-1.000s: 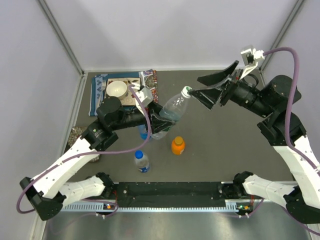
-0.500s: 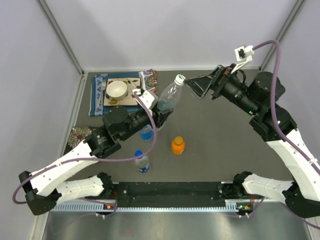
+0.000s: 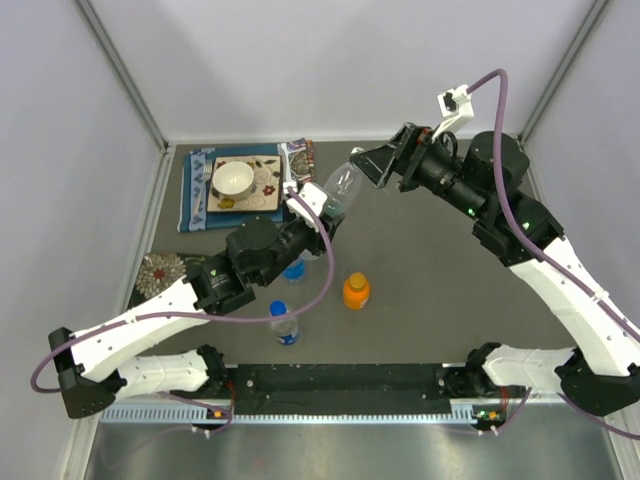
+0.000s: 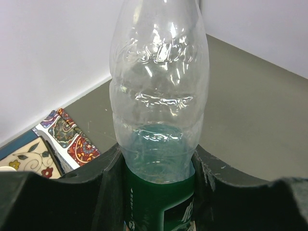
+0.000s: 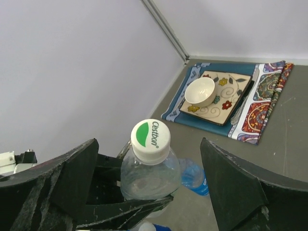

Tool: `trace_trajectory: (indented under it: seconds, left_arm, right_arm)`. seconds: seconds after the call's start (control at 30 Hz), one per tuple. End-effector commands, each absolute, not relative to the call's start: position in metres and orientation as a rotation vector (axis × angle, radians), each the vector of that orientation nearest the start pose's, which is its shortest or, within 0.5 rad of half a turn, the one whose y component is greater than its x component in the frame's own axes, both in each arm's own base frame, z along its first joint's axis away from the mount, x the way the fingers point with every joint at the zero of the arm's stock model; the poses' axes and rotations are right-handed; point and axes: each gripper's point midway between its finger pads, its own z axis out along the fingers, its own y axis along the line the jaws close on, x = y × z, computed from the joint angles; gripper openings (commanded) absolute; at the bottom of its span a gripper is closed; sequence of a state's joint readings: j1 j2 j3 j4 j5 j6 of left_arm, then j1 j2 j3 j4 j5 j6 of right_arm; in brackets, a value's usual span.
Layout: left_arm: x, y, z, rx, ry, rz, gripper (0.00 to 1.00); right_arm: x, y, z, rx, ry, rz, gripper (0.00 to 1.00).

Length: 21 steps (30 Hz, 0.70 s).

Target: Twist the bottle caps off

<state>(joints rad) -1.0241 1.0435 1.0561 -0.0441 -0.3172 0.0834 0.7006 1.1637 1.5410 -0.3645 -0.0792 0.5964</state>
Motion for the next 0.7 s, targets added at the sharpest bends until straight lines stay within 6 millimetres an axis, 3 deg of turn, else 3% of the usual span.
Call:
trace_trajectory:
  seconds: [0.0, 0.4, 0.5, 0.67]
  left_arm:
    - [0.245, -0.282, 0.381, 0.565, 1.427, -0.475, 0.23]
    - [0.244, -0.283, 0.375, 0.579, 1.434, -0.475, 0.23]
    - [0.243, -0.284, 0.373, 0.583, 1.436, -0.476, 0.23]
    - [0.244, -0.283, 0.372, 0.584, 1.438, -0.471, 0.23]
  right_arm:
    - [0.256, 0.268, 0.491, -0.142, 1.6, 1.088, 0.84]
    - [0.267, 0.278, 0.483, -0.137, 1.618, 1.094, 0.72]
    - [0.268, 0.279, 0.481, -0.136, 1.622, 1.094, 0.64]
    - [0.267, 0.28, 0.477, -0.144, 1.627, 1.096, 0.42]
